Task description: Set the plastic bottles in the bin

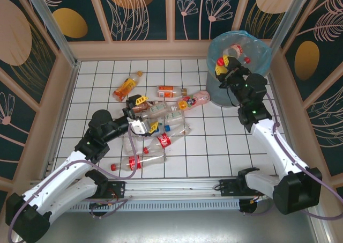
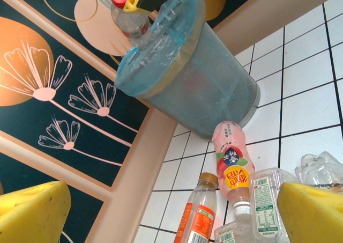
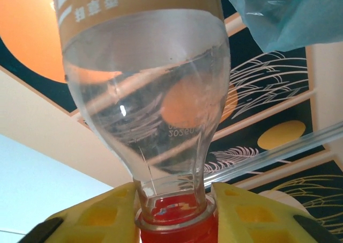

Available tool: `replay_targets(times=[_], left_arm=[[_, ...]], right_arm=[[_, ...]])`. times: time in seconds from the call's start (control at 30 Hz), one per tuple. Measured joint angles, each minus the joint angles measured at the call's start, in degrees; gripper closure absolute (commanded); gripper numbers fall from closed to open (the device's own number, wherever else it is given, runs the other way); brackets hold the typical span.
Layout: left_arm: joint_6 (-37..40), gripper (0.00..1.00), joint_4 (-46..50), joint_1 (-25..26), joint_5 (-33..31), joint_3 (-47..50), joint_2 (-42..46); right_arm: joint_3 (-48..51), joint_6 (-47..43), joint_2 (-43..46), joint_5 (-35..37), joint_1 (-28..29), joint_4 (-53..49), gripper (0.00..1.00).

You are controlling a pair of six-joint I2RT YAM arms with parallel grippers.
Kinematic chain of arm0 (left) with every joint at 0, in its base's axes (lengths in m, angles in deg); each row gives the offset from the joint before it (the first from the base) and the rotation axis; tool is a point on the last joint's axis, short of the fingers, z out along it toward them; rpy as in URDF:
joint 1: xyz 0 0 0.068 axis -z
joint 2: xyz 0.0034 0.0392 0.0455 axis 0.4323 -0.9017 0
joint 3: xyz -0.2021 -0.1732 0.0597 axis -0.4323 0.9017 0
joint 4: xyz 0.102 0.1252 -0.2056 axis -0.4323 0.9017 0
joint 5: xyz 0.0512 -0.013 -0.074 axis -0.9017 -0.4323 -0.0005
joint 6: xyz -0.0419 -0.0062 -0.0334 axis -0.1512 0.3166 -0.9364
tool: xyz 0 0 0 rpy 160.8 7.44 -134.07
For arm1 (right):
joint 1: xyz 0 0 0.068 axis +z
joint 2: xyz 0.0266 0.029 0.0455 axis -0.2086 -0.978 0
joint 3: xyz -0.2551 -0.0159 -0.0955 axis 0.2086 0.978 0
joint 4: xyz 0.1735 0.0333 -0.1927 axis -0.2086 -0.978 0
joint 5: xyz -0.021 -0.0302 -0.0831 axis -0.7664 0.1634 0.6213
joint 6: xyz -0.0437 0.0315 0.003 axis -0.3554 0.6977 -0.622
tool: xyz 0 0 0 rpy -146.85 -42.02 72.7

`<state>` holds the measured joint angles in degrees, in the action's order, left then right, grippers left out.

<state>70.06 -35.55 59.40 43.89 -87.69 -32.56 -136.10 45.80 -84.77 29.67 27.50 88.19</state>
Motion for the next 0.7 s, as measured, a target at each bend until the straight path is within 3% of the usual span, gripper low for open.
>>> replay_targets(times=[0.17, 0.53, 0.7], left_arm=[[0.0, 0.02, 0.0, 0.0, 0.0, 0.0, 0.0], [-0.3, 0.02, 0.0, 0.0, -0.5, 0.0, 0.0], [-5.2, 0.02, 0.4, 0.0, -4.7, -0.9, -0.3]], right_arm=[[0.2, 0.0, -0.1, 1.4, 0.0, 3.8, 0.33], [-4.1, 0.0, -3.1, 0.4, -0.5, 5.6, 0.32], [-10.8, -2.1, -3.1, -1.7, -0.4, 1.8, 0.35]])
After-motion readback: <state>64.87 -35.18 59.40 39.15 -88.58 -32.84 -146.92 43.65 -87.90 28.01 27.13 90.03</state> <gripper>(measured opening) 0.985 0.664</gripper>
